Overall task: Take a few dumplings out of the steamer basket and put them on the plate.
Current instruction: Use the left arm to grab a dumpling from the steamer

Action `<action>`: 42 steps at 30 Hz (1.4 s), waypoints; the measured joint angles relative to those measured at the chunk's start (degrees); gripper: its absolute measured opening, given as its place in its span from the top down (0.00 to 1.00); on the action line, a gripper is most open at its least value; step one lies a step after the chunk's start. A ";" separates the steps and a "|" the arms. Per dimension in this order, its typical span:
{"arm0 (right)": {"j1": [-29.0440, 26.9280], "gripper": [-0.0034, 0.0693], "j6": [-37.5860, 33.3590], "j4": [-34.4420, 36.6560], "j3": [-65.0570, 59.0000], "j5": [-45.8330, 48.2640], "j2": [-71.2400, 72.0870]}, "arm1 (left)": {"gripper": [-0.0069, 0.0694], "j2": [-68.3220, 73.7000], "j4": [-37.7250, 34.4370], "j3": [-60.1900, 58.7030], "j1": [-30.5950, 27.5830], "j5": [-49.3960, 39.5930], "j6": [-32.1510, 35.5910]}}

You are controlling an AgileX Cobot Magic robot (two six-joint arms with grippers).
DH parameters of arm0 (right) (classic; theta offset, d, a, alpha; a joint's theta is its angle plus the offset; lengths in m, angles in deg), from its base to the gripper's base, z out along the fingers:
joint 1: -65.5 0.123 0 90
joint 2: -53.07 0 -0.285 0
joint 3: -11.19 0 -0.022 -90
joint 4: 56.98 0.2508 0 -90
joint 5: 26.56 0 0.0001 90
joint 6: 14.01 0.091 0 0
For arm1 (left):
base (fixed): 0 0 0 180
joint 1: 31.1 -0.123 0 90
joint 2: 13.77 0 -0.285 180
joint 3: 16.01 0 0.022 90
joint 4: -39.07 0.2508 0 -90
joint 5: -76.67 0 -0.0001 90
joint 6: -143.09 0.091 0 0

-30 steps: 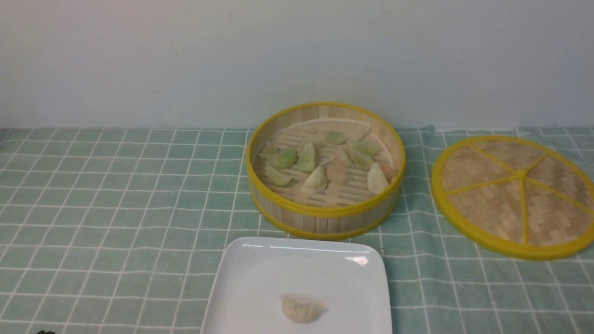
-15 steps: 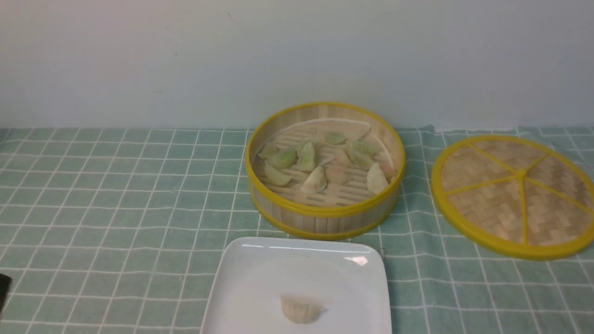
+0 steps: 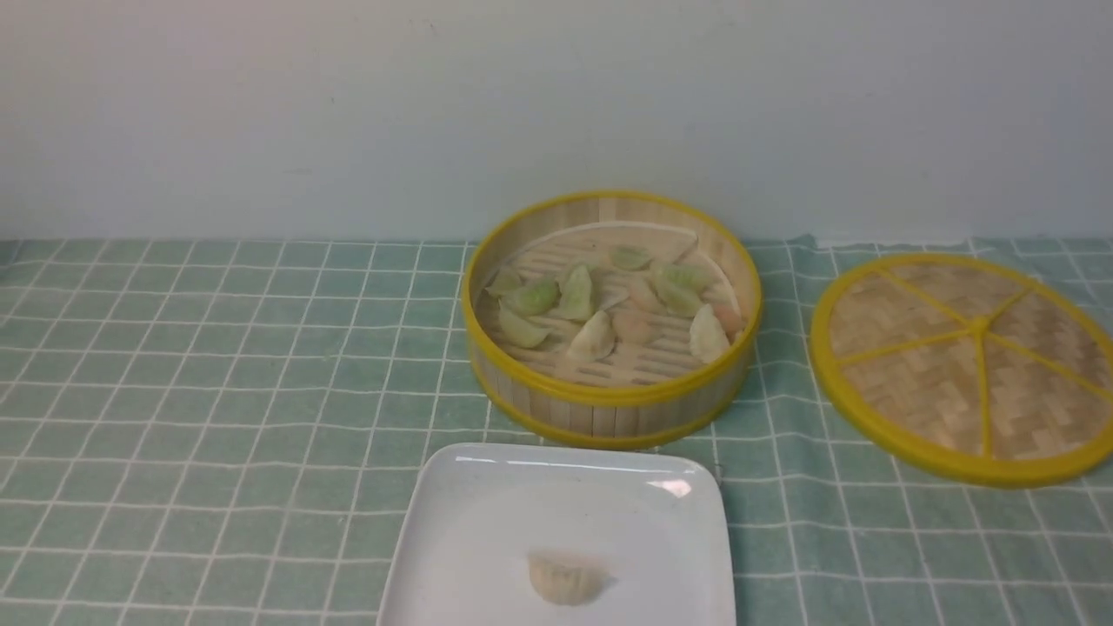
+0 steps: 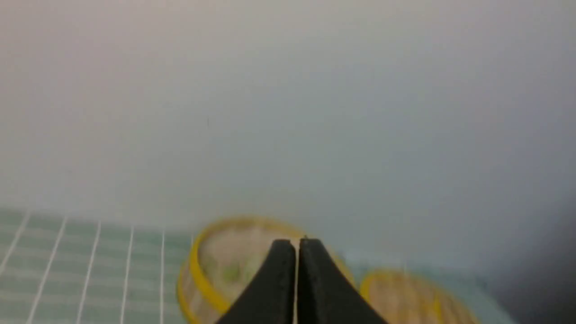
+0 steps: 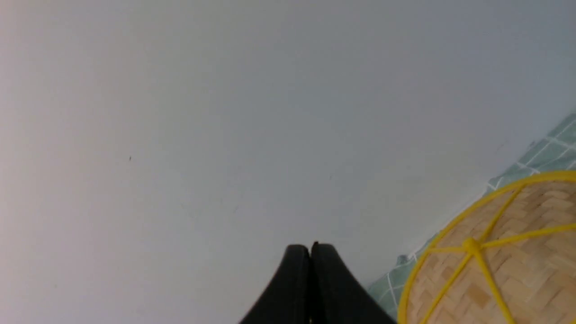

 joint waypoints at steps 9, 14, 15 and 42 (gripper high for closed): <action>0.93 0.97 -12.11 -12.84 35.99 47.51 -22.97 | 0.92 46.53 -0.27 23.32 0.47 -28.24 15.83; 0.93 0.97 -18.19 -18.55 46.80 62.59 -38.16 | 0.92 59.35 2.15 32.71 5.87 -27.75 17.83; 0.93 0.97 -18.80 -19.04 47.92 63.65 -40.31 | 0.92 61.76 3.13 34.94 7.50 -27.63 17.99; 0.93 0.97 -20.45 -19.93 49.46 64.77 -47.04 | 0.33 111.18 27.39 81.00 23.12 -27.74 9.62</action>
